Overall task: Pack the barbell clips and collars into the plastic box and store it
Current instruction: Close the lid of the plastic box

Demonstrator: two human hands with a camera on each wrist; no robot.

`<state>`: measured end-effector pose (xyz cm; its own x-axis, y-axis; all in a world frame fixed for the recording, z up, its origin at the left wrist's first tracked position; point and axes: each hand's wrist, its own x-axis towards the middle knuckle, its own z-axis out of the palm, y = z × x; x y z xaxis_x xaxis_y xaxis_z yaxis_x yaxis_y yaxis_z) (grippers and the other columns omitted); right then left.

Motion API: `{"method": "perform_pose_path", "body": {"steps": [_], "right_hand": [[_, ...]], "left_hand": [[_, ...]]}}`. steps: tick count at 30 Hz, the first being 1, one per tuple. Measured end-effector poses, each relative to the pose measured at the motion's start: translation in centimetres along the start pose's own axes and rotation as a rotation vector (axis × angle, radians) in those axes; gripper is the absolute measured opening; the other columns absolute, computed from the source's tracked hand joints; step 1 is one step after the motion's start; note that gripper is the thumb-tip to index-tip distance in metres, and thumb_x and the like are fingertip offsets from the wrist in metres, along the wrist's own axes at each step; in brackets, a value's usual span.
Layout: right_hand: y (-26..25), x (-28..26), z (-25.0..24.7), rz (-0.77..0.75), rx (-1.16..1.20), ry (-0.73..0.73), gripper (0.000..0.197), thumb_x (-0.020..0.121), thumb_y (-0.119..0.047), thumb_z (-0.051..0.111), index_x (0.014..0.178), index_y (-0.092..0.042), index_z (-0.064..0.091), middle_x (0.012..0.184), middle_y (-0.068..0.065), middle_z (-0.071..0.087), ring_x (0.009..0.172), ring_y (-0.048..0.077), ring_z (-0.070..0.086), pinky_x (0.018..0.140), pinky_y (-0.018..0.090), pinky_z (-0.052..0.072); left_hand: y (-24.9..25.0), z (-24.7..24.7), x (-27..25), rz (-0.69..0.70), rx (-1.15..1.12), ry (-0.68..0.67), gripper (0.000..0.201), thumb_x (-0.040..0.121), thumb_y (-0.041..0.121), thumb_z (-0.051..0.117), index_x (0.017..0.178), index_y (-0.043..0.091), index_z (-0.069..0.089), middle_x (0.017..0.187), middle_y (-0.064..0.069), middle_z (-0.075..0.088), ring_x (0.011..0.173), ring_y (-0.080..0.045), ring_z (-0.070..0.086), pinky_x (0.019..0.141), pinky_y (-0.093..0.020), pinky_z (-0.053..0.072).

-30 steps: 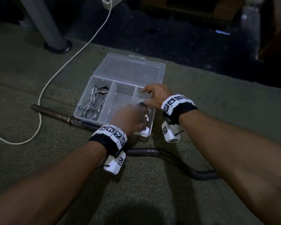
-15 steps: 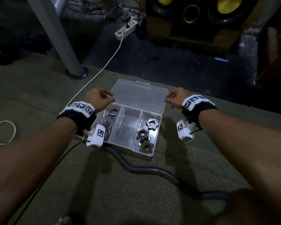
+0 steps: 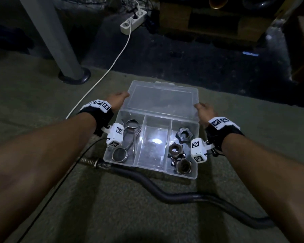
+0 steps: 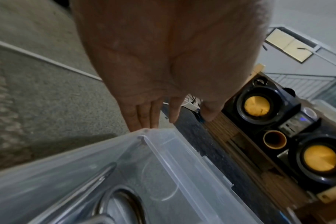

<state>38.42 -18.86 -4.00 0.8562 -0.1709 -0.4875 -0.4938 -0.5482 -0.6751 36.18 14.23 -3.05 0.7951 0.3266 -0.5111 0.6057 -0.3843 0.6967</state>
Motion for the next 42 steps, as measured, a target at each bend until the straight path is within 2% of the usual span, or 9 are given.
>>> {"method": "perform_pose_path", "body": {"steps": [4, 6, 12, 19, 23, 28, 33, 36, 42], "right_hand": [[-0.4, -0.8, -0.9, -0.040, 0.233, 0.080, 0.056, 0.080, -0.059, 0.046, 0.106, -0.016, 0.071, 0.089, 0.006, 0.064, 0.086, 0.026, 0.058, 0.080, 0.042, 0.050], [-0.7, -2.1, -1.7, -0.031, 0.357, 0.094, 0.042, 0.097, -0.052, 0.041, 0.087, -0.022, 0.068, 0.083, 0.003, 0.065, 0.077, 0.022, 0.061, 0.076, 0.037, 0.050], [0.1, -6.7, -5.1, 0.020, 0.462, -0.046, 0.081, 0.097, -0.069, 0.013, 0.111, -0.014, 0.070, 0.113, 0.010, 0.073, 0.103, 0.024, 0.067, 0.088, 0.037, 0.042], [3.7, -13.9, -3.8, -0.101, 0.099, -0.169, 0.047, 0.093, -0.039, 0.065, 0.133, -0.014, 0.063, 0.141, 0.010, 0.059, 0.128, 0.026, 0.056, 0.092, 0.032, 0.044], [6.7, -15.4, -0.7, -0.096, -0.040, -0.237, 0.111, 0.060, -0.067, 0.080, 0.153, -0.037, 0.030, 0.155, 0.006, 0.043, 0.135, 0.028, 0.050, 0.106, 0.050, 0.047], [8.7, -16.5, 2.1, -0.197, -0.143, -0.172, 0.099, 0.088, -0.033, 0.073, 0.161, -0.027, 0.005, 0.166, 0.003, 0.021, 0.150, 0.027, 0.029, 0.117, 0.034, 0.023], [9.2, -16.3, 2.9, -0.185, 0.022, -0.097, 0.104, 0.087, -0.033, 0.074, 0.161, -0.030, 0.000, 0.168, 0.000, 0.017, 0.151, 0.024, 0.027, 0.118, 0.034, 0.023], [9.5, -16.2, 4.0, -0.184, 0.128, -0.027, 0.110, 0.081, -0.049, 0.073, 0.159, -0.036, -0.004, 0.167, 0.000, 0.018, 0.150, 0.024, 0.029, 0.121, 0.049, 0.028], [10.1, -15.5, 5.0, -0.150, 0.233, 0.026, 0.109, 0.080, -0.046, 0.077, 0.160, -0.033, 0.005, 0.166, -0.002, 0.023, 0.148, 0.023, 0.033, 0.120, 0.047, 0.030]], "left_hand": [[0.7, -1.1, -0.3, -0.053, -0.284, -0.109, 0.036, 0.104, 0.050, 0.040, 0.097, 0.019, 0.057, 0.077, -0.007, 0.049, 0.043, -0.009, 0.047, 0.037, -0.013, 0.036], [0.7, -2.4, -1.4, -0.027, -0.348, -0.115, 0.048, 0.103, 0.058, 0.031, 0.103, 0.021, 0.062, 0.081, -0.003, 0.054, 0.059, -0.010, 0.057, 0.056, -0.020, 0.046], [-1.2, -7.2, -5.0, -0.047, -0.359, -0.232, 0.075, 0.093, 0.076, 0.020, 0.111, 0.026, 0.073, 0.129, -0.002, 0.070, 0.116, -0.021, 0.063, 0.091, -0.035, 0.042], [-5.9, -6.8, -12.3, 0.012, -0.051, -0.353, 0.073, 0.086, 0.040, 0.070, 0.153, 0.030, 0.044, 0.142, -0.004, 0.055, 0.123, -0.022, 0.053, 0.094, -0.034, 0.043], [-8.6, -4.4, -13.4, 0.056, 0.007, -0.381, 0.107, 0.072, 0.033, 0.088, 0.158, 0.042, 0.026, 0.145, -0.006, 0.054, 0.129, -0.028, 0.057, 0.106, -0.047, 0.050], [-13.1, -1.9, -12.2, 0.143, 0.118, -0.282, 0.104, 0.061, 0.062, 0.082, 0.129, 0.086, 0.007, 0.164, 0.004, 0.034, 0.144, -0.027, 0.045, 0.115, -0.052, 0.043], [-11.5, -0.6, -13.7, 0.186, 0.075, -0.193, 0.122, 0.066, 0.039, 0.089, 0.161, 0.042, 0.012, 0.166, 0.001, 0.030, 0.148, -0.027, 0.038, 0.120, -0.050, 0.034], [-11.9, 0.6, -14.0, 0.168, 0.013, -0.154, 0.133, 0.058, 0.055, 0.089, 0.160, 0.044, 0.004, 0.169, 0.006, 0.024, 0.151, -0.024, 0.033, 0.121, -0.050, 0.031], [-12.7, 2.4, -14.1, 0.107, -0.155, -0.007, 0.117, 0.069, 0.022, 0.093, 0.161, 0.036, 0.023, 0.157, 0.003, 0.046, 0.140, -0.020, 0.048, 0.112, -0.037, 0.041]]}}
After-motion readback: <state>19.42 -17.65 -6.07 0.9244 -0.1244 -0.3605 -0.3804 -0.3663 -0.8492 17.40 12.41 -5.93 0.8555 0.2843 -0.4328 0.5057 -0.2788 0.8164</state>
